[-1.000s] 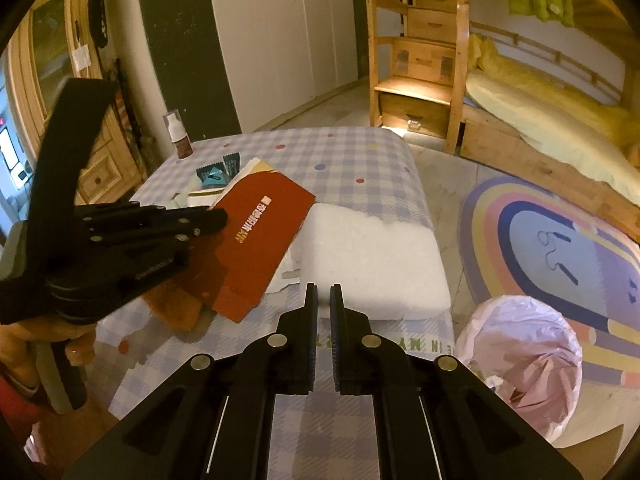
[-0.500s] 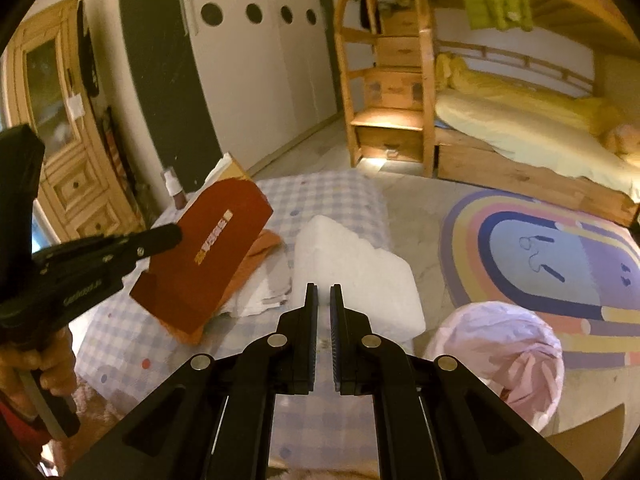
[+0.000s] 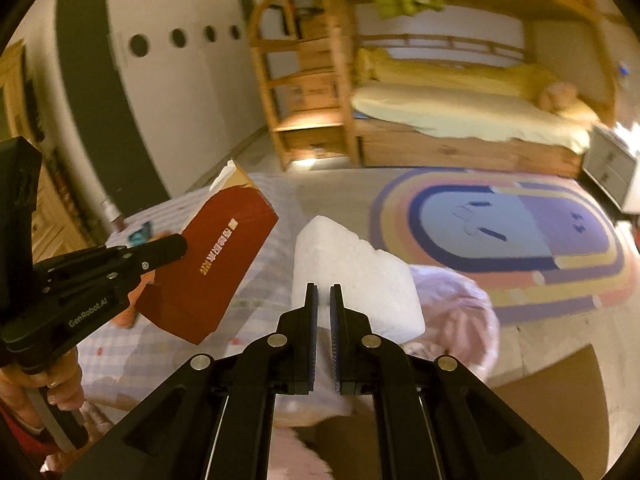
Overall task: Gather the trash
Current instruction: 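Carry cardboard and foam block to the bin and release them, then move both open grippers back over the table toward the orange cloth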
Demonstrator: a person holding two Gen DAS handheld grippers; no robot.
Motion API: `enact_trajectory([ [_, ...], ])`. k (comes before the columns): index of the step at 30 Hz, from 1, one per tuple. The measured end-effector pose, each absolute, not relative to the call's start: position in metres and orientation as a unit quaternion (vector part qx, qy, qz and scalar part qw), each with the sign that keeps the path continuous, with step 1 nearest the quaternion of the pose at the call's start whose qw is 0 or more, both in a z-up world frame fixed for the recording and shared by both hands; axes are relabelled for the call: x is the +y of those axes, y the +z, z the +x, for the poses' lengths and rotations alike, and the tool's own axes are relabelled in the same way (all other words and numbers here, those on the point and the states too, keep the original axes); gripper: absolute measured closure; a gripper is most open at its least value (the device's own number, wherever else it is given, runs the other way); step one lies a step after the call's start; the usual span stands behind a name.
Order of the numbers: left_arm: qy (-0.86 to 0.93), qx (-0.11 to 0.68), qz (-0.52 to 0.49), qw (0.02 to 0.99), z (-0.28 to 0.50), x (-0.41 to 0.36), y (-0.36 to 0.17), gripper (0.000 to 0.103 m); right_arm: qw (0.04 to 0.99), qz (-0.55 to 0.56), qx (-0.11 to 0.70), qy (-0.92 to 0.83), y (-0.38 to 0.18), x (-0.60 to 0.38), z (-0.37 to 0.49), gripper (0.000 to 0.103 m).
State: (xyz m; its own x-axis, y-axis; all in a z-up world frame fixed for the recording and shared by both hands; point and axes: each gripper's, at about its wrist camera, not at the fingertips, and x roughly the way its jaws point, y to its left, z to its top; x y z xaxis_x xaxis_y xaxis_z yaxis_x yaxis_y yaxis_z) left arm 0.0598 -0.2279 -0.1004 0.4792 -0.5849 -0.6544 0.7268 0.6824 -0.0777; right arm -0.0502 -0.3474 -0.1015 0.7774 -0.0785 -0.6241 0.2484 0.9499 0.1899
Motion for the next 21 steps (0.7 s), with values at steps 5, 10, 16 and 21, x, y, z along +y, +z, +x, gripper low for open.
enact_trajectory([
  [5,-0.407,0.341,0.120,0.839,0.063,-0.268,-0.113,0.103,0.924,0.160,0.328,-0.113,-0.116,-0.381,-0.054,0.097],
  [10,-0.421,0.355,0.127,0.825,0.077,-0.301,-0.127,0.103,0.916,0.180,0.335,-0.128,-0.131,-0.407,-0.043,0.097],
  [16,-0.436,0.360,0.136,0.814,0.087,-0.333,-0.139,0.101,0.908,0.203,0.339,-0.138,-0.149,-0.431,-0.026,0.092],
  [21,-0.411,0.373,0.125,0.822,0.101,-0.325,-0.144,0.068,0.891,0.216,0.370,-0.153,-0.171,-0.446,-0.012,0.075],
])
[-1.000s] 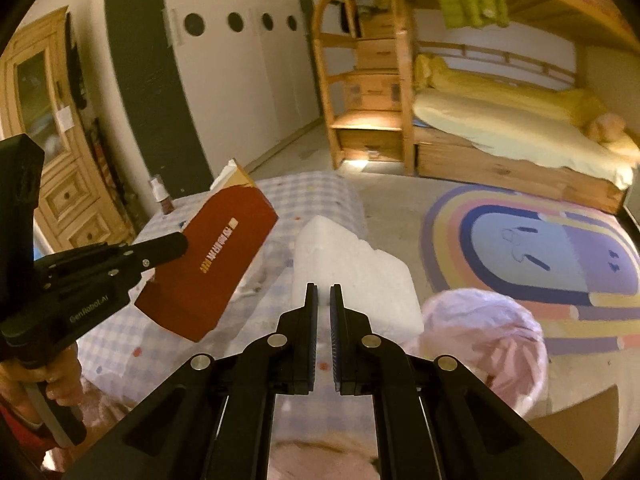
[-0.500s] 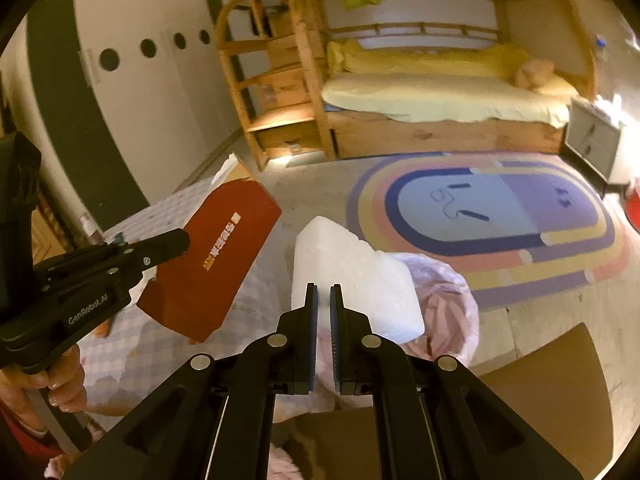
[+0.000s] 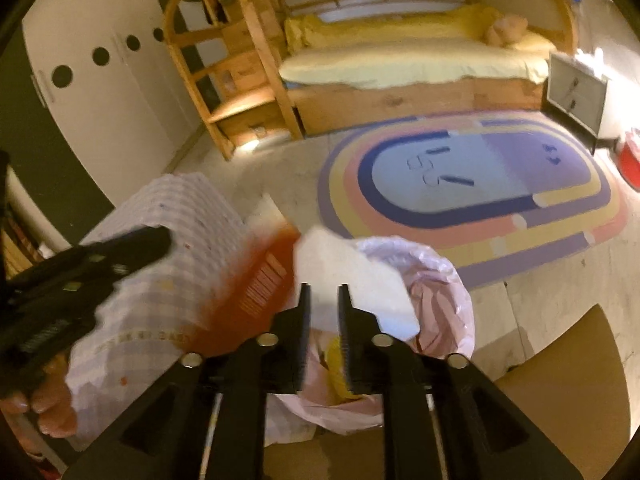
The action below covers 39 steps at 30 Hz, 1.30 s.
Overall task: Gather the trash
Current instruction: 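Move both open grippers back over the table toward the orange cloth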
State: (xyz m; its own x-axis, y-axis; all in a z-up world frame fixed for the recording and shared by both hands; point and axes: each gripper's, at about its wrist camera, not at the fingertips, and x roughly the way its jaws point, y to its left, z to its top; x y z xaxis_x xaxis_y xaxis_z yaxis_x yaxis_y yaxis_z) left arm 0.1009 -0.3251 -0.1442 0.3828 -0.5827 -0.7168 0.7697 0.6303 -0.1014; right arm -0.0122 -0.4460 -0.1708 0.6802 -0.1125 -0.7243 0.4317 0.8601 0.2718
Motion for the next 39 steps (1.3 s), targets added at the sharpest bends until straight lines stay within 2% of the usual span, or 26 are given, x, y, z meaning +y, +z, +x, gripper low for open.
enact_trajectory([
  [1,-0.407,0.374,0.123,0.824,0.103,-0.319,-0.144,0.068,0.888,0.217,0.374,-0.158,-0.174,-0.446,-0.012,0.071],
  [5,-0.383,0.369,0.124,0.838,0.106,-0.291,-0.138,0.068,0.886,0.218,0.373,-0.167,-0.172,-0.439,-0.020,0.071],
  [13,-0.328,0.355,0.105,0.869,0.095,-0.210,-0.112,0.068,0.908,0.195,0.345,-0.138,-0.132,-0.403,-0.039,0.071],
  [22,-0.251,0.336,0.083,0.904,0.077,-0.110,-0.086,0.060,0.928,0.147,0.335,-0.069,-0.094,-0.327,-0.032,0.070],
  [29,-0.158,0.340,0.068,0.925,0.078,-0.026,-0.094,0.056,0.934,0.090,0.345,-0.008,-0.087,-0.258,-0.005,0.065],
  [33,-0.117,0.359,0.056,0.925,0.081,0.013,-0.109,0.048,0.931,0.067,0.357,0.030,-0.093,-0.219,0.014,0.060],
  [36,-0.089,0.365,0.047,0.926,0.084,0.033,-0.114,0.044,0.927,0.052,0.367,0.053,-0.099,-0.192,0.030,0.058],
  [39,-0.072,0.369,0.039,0.926,0.087,0.049,-0.119,0.043,0.924,0.041,0.373,0.075,-0.104,-0.169,0.044,0.058],
])
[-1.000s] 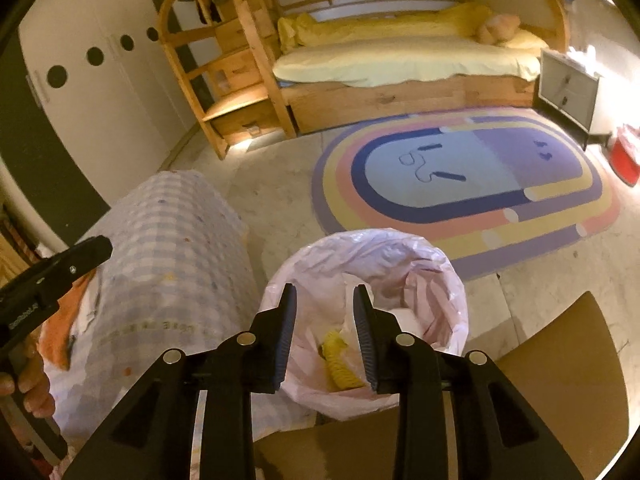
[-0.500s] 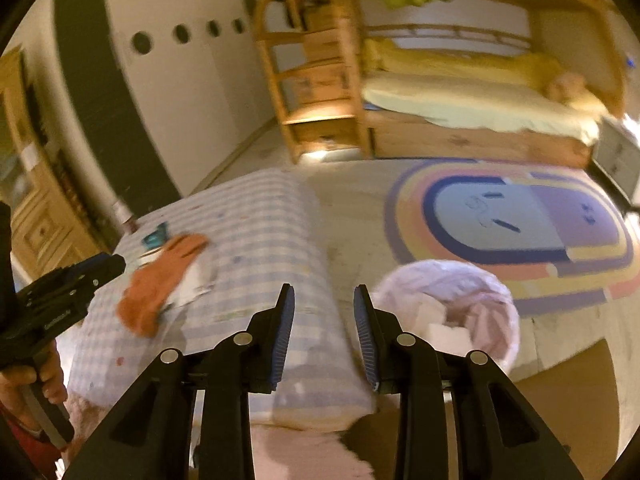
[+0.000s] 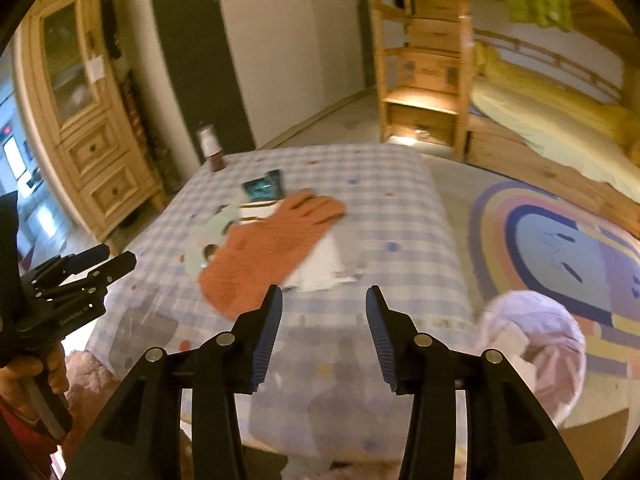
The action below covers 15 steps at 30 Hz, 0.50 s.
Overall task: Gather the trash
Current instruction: 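Move both open grippers back over the table toward the orange cloth, then grasp the orange fuzzy glove with the right gripper and lift it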
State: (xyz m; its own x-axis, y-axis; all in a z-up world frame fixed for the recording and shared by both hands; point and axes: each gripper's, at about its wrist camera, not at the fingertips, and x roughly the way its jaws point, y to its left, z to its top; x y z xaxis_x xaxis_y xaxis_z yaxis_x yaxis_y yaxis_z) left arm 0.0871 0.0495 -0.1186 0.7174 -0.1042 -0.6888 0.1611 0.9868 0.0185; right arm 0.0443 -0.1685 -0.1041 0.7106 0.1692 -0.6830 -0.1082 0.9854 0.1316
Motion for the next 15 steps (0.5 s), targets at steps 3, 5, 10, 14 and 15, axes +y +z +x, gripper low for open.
enact_trajectory([
  [3,-0.063,0.372,0.033,0.926,0.090,0.061,-0.123,0.043,0.917,0.034,0.384,0.098,-0.112,-0.148,0.060,0.058],
  [5,-0.062,0.374,0.029,0.925,0.093,0.065,-0.125,0.043,0.914,0.031,0.389,0.109,-0.116,-0.138,0.069,0.058],
  [10,-0.062,0.381,0.024,0.922,0.107,0.069,-0.131,0.043,0.907,0.021,0.402,0.125,-0.128,-0.115,0.101,0.058],
  [14,-0.060,0.390,0.025,0.919,0.115,0.070,-0.137,0.043,0.903,0.007,0.415,0.113,-0.144,-0.108,0.126,0.055],
  [15,-0.061,0.391,0.025,0.918,0.116,0.071,-0.138,0.043,0.901,0.007,0.420,0.111,-0.147,-0.108,0.130,0.053],
])
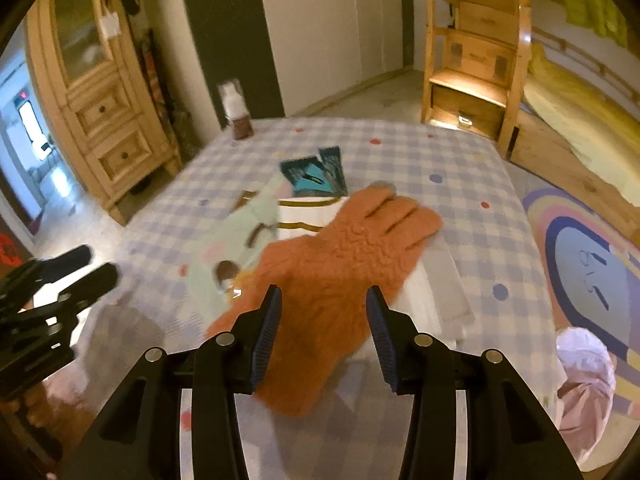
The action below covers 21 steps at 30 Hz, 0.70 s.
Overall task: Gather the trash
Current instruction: 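Grasp the orange fuzzy glove with the right gripper and lift it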
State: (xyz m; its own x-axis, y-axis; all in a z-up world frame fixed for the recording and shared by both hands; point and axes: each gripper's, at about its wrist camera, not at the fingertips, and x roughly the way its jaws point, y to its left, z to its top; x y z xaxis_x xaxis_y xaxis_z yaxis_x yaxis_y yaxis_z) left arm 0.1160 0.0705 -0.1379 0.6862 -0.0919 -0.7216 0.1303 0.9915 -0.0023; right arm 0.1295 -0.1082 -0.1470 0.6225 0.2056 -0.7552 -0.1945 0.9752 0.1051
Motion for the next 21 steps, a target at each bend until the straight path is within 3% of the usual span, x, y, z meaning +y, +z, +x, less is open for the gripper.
enact_trajectory([
  [4,-0.062,0.397,0.022,0.916,0.118,0.073,-0.142,0.043,0.890,0.008,0.443,0.111,-0.163,-0.108,0.139,0.049],
  [6,-0.061,0.399,0.021,0.914,0.116,0.073,-0.144,0.043,0.893,-0.006,0.438,0.109,-0.164,-0.104,0.137,0.057],
  [8,-0.060,0.400,0.022,0.914,0.114,0.073,-0.144,0.043,0.896,-0.019,0.430,0.111,-0.159,-0.101,0.133,0.079],
  [10,-0.059,0.399,0.023,0.915,0.112,0.073,-0.141,0.043,0.899,-0.017,0.423,0.116,-0.153,-0.102,0.131,0.083],
  [21,-0.066,0.382,0.034,0.921,0.098,0.060,-0.123,0.039,0.941,-0.005,0.315,0.122,-0.064,-0.129,0.090,0.085],
])
